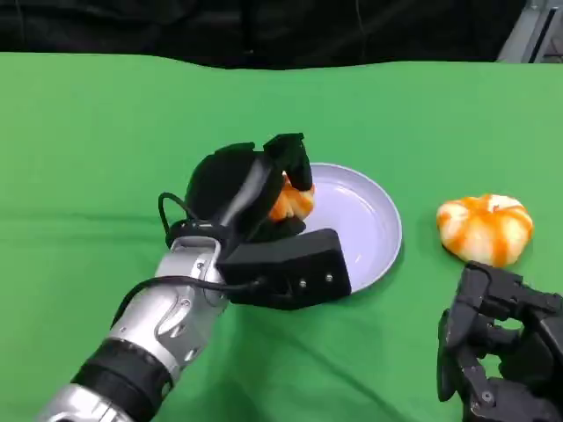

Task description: Grasp the bread from the table and place it into the plate.

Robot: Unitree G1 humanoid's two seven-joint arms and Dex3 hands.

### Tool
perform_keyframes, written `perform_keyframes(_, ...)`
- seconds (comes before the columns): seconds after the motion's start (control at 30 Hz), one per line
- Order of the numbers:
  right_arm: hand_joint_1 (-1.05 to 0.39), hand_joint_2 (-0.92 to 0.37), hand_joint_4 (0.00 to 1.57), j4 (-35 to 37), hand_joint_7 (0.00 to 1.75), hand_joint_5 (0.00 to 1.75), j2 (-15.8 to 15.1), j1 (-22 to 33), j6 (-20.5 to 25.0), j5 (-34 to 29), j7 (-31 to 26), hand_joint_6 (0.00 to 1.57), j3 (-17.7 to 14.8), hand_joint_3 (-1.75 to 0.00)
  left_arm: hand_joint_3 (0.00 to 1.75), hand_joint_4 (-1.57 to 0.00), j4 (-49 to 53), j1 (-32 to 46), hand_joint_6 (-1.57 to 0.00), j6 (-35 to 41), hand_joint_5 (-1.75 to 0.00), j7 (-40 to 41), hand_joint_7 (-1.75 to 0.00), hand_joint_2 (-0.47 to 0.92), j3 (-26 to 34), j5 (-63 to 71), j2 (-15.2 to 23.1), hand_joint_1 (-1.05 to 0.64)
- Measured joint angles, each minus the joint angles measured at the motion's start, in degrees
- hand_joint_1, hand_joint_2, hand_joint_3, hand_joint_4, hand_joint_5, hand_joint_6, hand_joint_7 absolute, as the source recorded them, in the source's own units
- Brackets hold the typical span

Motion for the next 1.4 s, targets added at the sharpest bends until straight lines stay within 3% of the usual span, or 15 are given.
perform_keyframes(0.07,-0.05,-0.61,0.87,0.0,1.71,1.75,0.1,-0.1,-0.2,-0.4,0.0,0.66,0.7,-1.19,0.18,-0.81,5.3,-2.5,-0.84,-0.1,-1.75,-0.2,-1.10,0.90,-1.0,0.1,-1.9,-0.06)
perform_keyframes(0.17,-0.05,-0.61,0.87,0.0,1.71,1.75,0.4,0.0,-0.6,-0.6,0.1,0.66,1.4,-1.19,0.15,-0.81,11.5,-5.5,-0.87,-0.6,-1.75,-0.3,-1.03,0.91,-1.7,-0.1,-3.9,-0.06)
perform_keyframes(0.2,-0.06,-0.59,0.87,0.1,1.71,1.75,0.5,0.0,-0.8,-0.6,0.1,0.67,1.4,-1.18,0.09,-0.81,12.3,-6.0,-0.95,-0.8,-1.75,-0.2,-0.76,0.91,-1.7,-0.1,-4.4,-0.09)
perform_keyframes(0.23,-0.06,-0.59,0.87,0.0,1.71,1.75,0.5,0.1,-0.9,-0.7,0.0,0.67,1.5,-1.18,0.07,-0.81,13.7,-6.5,-1.01,-1.7,-1.75,0.0,-0.61,0.92,-1.8,-0.1,-5.0,-0.10)
perform_keyframes(0.33,-0.07,-0.58,0.86,-0.1,1.71,1.75,0.7,0.3,-1.1,-1.6,-0.5,0.68,2.2,-1.19,0.06,-0.82,19.1,-8.4,-1.12,-3.7,-1.75,0.8,-0.51,0.92,-2.4,-0.1,-6.1,-0.08)
perform_keyframes(0.5,-0.09,-0.58,0.85,-1.0,1.69,1.75,1.0,1.2,-1.0,-1.8,-1.0,0.69,3.5,-1.19,0.07,-0.76,25.3,-9.5,-1.04,-7.0,-1.75,1.4,-0.48,0.92,-2.7,-0.7,-6.6,-0.09)
perform_keyframes(0.57,-0.09,-0.57,0.84,-1.7,1.69,1.75,1.1,1.3,-1.0,-1.9,-1.4,0.69,3.7,-1.19,0.06,-0.76,26.8,-10.1,-1.04,-8.5,-1.66,1.5,-0.45,0.92,-2.7,-0.7,-6.6,-0.09)
perform_keyframes(0.63,-0.09,-0.57,0.84,-2.1,1.68,1.75,1.3,1.3,-1.0,-2.1,-1.8,0.69,3.9,-1.20,0.12,-0.86,27.7,-10.4,-1.06,-9.8,-1.01,1.7,-0.25,0.92,-2.8,-0.7,-6.6,-0.15)
perform_keyframes(0.67,-0.09,-0.57,0.84,-2.2,1.68,1.75,1.3,1.4,-1.0,-2.2,-1.8,0.69,4.1,-1.20,0.14,-0.89,28.0,-10.5,-1.07,-10.4,-0.86,1.7,-0.19,0.92,-2.8,-0.7,-6.6,-0.16)
perform_keyframes(0.73,-0.09,-0.57,0.84,-2.2,1.68,1.75,1.3,1.4,-0.9,-2.2,-2.0,0.69,4.4,-1.21,0.37,-0.53,28.2,-10.7,-0.75,-11.3,-0.28,1.2,-0.05,0.92,-2.8,-0.8,-6.6,-0.60)
perform_keyframes(0.8,-0.09,-0.56,0.84,-2.2,1.68,1.75,1.3,1.4,-0.9,-2.2,-1.9,0.69,4.5,-1.22,0.44,-0.42,28.1,-11.0,-0.66,-11.4,-0.11,-1.3,-0.01,0.92,-3.4,-0.6,-6.4,-0.72)
perform_keyframes(0.83,-0.09,-0.55,0.84,-2.2,1.67,1.75,1.3,1.4,-0.9,-2.2,-1.9,0.70,4.5,-1.24,0.54,-0.17,28.0,-11.2,-0.46,-11.4,-0.05,-2.4,-0.01,0.92,-3.8,-0.5,-6.2,-0.86)
perform_keyframes(0.9,-0.09,-0.54,0.85,-2.2,1.66,1.75,1.3,1.4,-0.9,-2.2,-1.9,0.70,4.5,-1.25,0.67,-0.03,27.4,-11.2,-0.23,-11.4,-0.01,-4.3,0.00,0.92,-4.7,0.0,-5.4,-0.98)
perform_keyframes(1.03,-0.08,-0.52,0.85,-2.1,1.65,1.75,1.3,1.3,-0.9,-1.8,-1.8,0.71,4.5,-1.28,0.76,0.00,25.4,-11.2,-0.06,-11.2,0.00,-7.3,0.00,0.92,-6.1,0.7,-4.1,-1.04)
perform_keyframes(1.4,-0.06,-0.51,0.86,-1.6,1.65,1.75,1.4,1.0,-1.4,-2.3,-2.0,0.72,4.8,-1.31,0.84,0.00,16.4,-7.6,0.00,-11.1,0.00,-13.7,0.00,0.92,-3.8,-3.2,-0.7,-1.05)
